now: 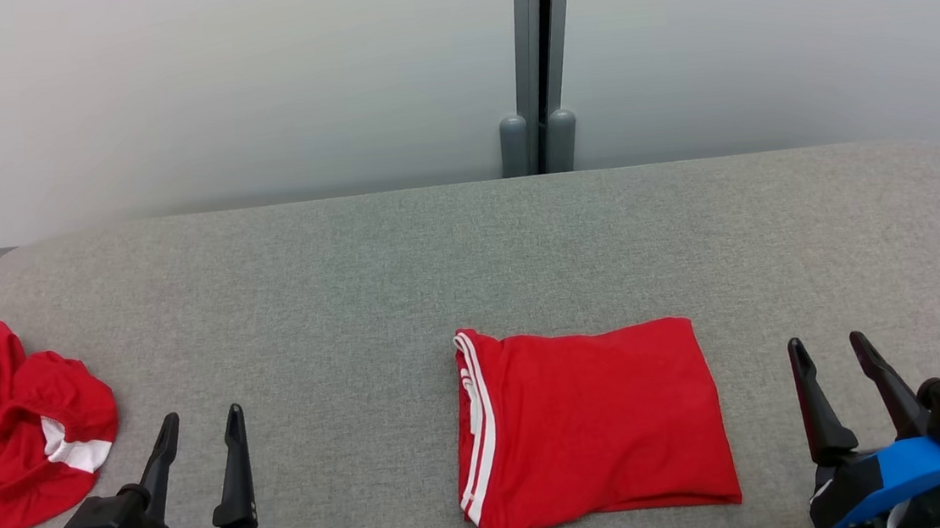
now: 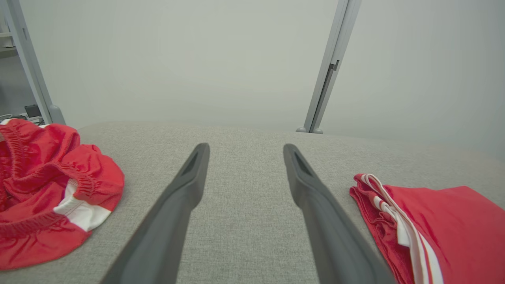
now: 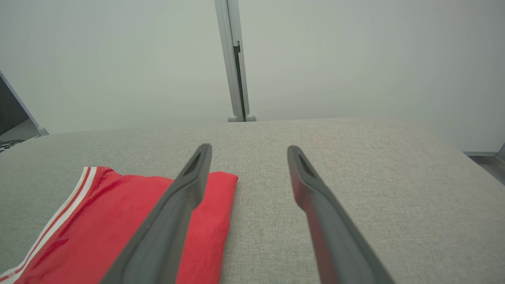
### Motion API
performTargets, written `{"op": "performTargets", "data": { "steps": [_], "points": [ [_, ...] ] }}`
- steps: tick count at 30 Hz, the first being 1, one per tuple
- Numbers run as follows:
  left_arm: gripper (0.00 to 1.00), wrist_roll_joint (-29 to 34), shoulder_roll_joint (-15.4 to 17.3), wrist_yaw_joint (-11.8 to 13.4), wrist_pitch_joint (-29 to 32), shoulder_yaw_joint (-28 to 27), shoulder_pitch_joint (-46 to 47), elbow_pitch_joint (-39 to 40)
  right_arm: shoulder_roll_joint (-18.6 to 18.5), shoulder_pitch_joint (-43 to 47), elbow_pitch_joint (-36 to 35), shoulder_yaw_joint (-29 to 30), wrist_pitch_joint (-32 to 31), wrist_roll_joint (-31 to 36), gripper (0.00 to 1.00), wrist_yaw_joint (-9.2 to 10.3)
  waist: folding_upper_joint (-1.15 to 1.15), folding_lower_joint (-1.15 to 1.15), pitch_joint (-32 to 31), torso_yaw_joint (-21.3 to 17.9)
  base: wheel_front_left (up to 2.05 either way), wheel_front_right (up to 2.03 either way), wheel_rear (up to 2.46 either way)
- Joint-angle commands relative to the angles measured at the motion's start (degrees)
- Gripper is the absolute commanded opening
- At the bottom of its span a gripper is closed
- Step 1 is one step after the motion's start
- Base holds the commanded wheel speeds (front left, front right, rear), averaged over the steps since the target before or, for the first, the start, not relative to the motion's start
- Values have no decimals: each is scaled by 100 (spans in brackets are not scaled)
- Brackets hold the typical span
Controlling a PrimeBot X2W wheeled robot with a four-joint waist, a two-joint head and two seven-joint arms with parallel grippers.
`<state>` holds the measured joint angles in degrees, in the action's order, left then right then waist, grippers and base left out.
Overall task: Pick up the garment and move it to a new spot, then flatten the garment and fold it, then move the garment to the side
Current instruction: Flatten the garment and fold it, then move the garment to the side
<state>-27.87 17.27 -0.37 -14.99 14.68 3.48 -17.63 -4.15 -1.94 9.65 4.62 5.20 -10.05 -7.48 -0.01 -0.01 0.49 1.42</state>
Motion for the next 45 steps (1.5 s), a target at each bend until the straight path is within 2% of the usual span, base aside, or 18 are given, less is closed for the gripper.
{"op": "performTargets", "data": {
  "steps": [1,13,30,32,37,41,45],
  "points": [
    [100,27,-9,-13,-25,-39,-31,5,17,90,-22,-6,27,-37,100,-2,1,1,-30,-18,0,0,0],
    [100,77,-20,37,29,35,-22,-248,88,266,42,-51,-110,-91,100,-2,1,1,-177,-48,0,0,0],
    [100,98,44,122,98,145,42,-190,125,139,51,-15,-327,-152,100,-1,1,1,-95,36,0,0,0],
    [100,92,54,133,97,147,36,-164,122,20,94,-33,-553,-263,100,-2,1,1,-80,50,0,0,0],
    [100,103,64,174,100,155,98,-70,119,-486,297,16,-1583,-460,100,-2,1,1,61,104,0,0,0],
    [100,131,60,168,104,188,190,-14,120,-918,749,80,-2357,-526,100,-1,1,1,175,194,0,0,0],
    [100,176,56,154,108,244,306,27,121,-1217,1337,95,-2702,-381,100,-2,1,1,269,320,0,0,0]
  ]
}}
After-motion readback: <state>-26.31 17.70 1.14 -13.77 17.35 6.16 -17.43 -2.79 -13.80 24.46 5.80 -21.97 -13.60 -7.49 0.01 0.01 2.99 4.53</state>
